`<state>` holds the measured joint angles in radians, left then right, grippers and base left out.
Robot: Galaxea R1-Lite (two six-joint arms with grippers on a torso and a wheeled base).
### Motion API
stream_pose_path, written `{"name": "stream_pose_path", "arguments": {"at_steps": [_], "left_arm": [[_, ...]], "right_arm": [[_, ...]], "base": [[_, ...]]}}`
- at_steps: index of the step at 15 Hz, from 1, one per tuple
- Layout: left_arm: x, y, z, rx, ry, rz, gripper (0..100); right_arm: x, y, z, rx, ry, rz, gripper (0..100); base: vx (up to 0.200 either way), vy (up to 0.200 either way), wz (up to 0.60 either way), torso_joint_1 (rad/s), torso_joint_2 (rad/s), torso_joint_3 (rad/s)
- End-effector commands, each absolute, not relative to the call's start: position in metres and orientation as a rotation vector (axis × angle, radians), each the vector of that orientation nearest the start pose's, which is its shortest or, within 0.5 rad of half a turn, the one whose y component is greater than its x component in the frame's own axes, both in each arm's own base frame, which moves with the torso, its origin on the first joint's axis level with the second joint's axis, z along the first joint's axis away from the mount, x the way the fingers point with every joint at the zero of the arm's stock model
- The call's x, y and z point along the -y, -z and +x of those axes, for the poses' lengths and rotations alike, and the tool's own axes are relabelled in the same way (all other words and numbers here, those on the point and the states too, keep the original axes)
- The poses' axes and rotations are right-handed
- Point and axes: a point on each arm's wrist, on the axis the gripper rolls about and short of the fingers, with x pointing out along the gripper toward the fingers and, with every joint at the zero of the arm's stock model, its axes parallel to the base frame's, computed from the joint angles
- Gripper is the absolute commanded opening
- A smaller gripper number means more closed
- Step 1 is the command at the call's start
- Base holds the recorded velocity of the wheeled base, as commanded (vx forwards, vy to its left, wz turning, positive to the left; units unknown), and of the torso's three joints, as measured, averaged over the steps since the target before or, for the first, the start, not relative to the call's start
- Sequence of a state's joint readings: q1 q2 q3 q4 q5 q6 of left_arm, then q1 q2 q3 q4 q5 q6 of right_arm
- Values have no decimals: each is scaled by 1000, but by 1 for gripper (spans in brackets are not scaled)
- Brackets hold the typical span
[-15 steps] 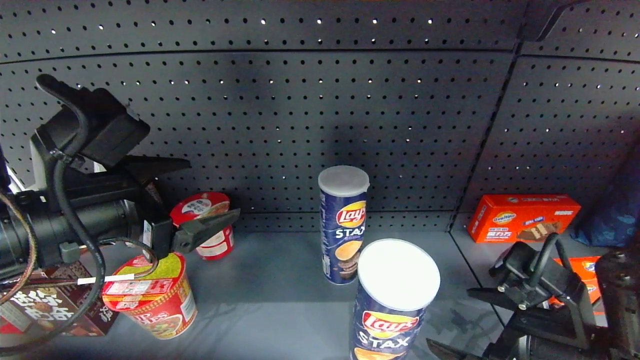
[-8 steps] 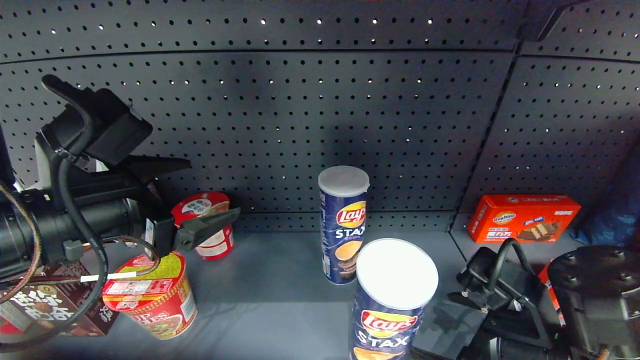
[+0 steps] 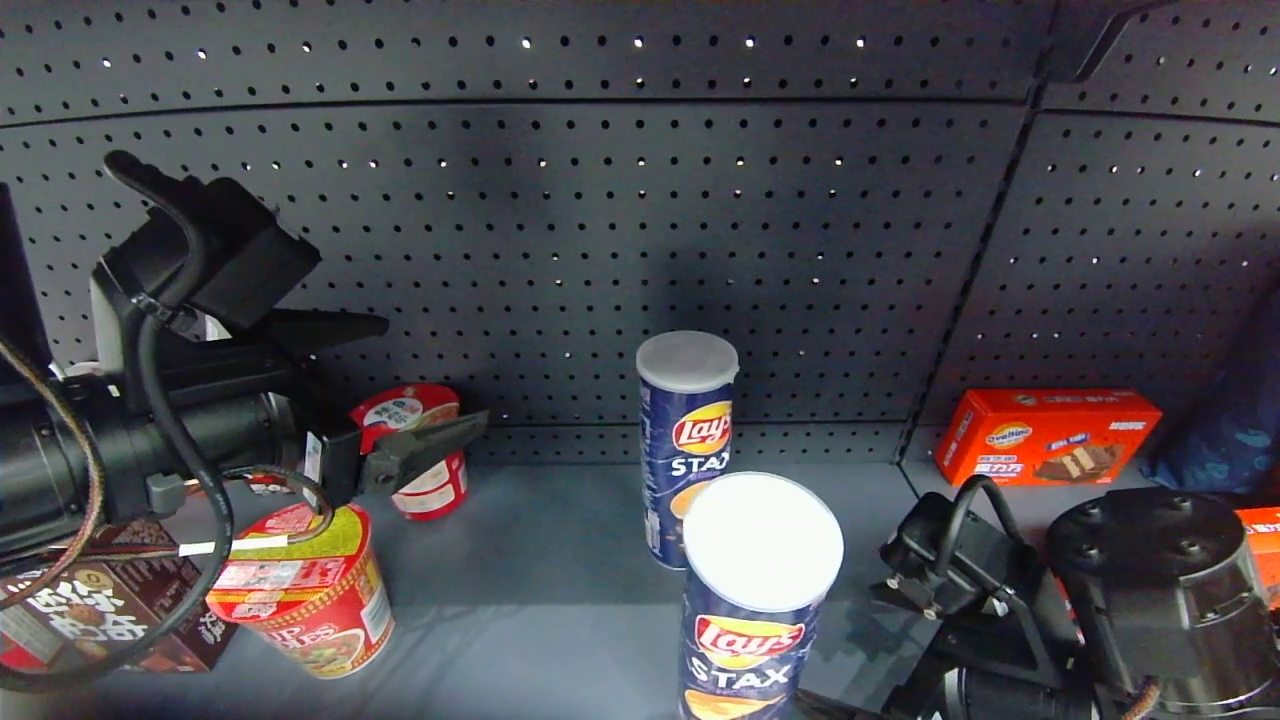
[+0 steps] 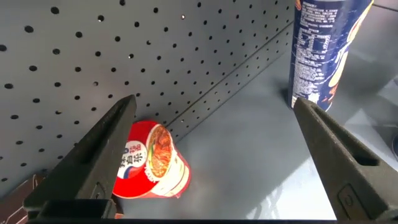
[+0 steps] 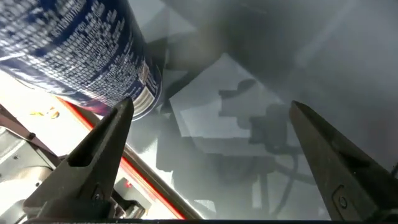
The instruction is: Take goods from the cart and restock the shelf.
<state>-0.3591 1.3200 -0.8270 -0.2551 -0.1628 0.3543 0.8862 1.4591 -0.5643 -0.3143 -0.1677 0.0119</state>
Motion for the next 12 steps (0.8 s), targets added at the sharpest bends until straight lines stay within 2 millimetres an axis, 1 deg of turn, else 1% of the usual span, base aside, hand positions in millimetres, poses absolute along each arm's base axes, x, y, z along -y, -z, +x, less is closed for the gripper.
{"name": "stream_pose_path", "arguments": {"at_steps": [1,9,12], "left_arm": [[80,-248,202,-157,558,369,100],[80,-247,203,-159,560,369,100],[80,-246,203,-163,561,369,100]], "right_arm": [[-170,-151,141,-522,-702,-292,100],[-184,-148,147,-529,-719,-303,100],[-185,-147,147,-527,-719,-303,100]], "base": [[0,0,0,0,0,0],[0,0,0,0,0,0],[0,0,0,0,0,0]]}}
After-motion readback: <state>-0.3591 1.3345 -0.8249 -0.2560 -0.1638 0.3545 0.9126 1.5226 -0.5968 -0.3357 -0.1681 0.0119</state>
